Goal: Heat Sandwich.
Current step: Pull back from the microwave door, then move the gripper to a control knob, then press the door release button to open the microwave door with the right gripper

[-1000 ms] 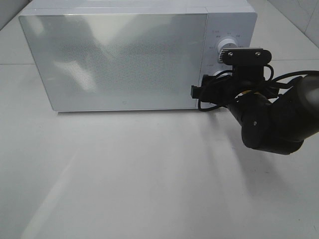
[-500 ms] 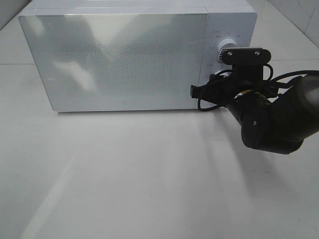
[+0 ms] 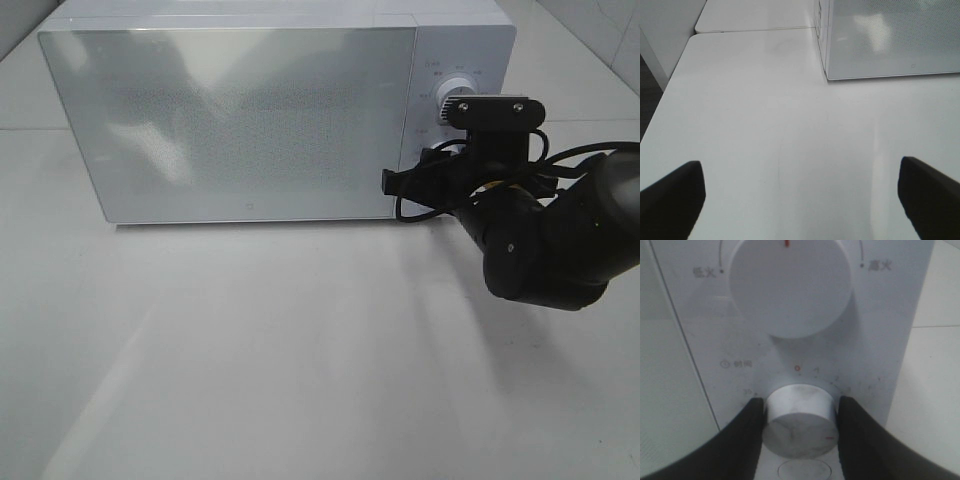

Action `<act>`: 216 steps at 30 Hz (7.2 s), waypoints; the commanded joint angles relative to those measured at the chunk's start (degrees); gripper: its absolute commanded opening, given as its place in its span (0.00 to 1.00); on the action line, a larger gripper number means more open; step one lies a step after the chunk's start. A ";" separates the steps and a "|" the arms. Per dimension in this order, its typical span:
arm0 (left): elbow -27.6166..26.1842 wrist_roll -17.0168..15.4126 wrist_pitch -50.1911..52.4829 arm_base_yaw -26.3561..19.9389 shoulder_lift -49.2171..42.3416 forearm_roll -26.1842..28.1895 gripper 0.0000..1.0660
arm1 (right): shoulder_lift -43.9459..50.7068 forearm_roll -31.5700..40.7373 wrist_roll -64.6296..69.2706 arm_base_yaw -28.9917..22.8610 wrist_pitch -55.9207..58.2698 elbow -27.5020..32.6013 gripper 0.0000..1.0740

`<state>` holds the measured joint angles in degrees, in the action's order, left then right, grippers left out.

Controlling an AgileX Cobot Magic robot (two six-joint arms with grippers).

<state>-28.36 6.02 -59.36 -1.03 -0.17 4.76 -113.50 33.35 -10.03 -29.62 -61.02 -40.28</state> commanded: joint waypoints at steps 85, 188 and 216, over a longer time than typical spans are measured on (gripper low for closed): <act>0.06 -0.52 0.40 -0.11 -1.60 0.63 0.94 | 0.11 -5.56 97.63 0.29 -9.80 -0.46 0.46; 0.06 -0.52 0.40 -0.11 -1.60 0.63 0.94 | 76.38 -31.05 10.83 6.25 113.73 6.13 0.69; 0.06 -0.52 0.40 -0.11 -1.60 0.63 0.94 | 108.98 -34.84 11.75 22.29 120.44 11.29 0.69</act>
<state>-28.36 6.02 -59.36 -1.03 -0.17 4.76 -6.25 -1.15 2.46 -7.79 59.42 -29.22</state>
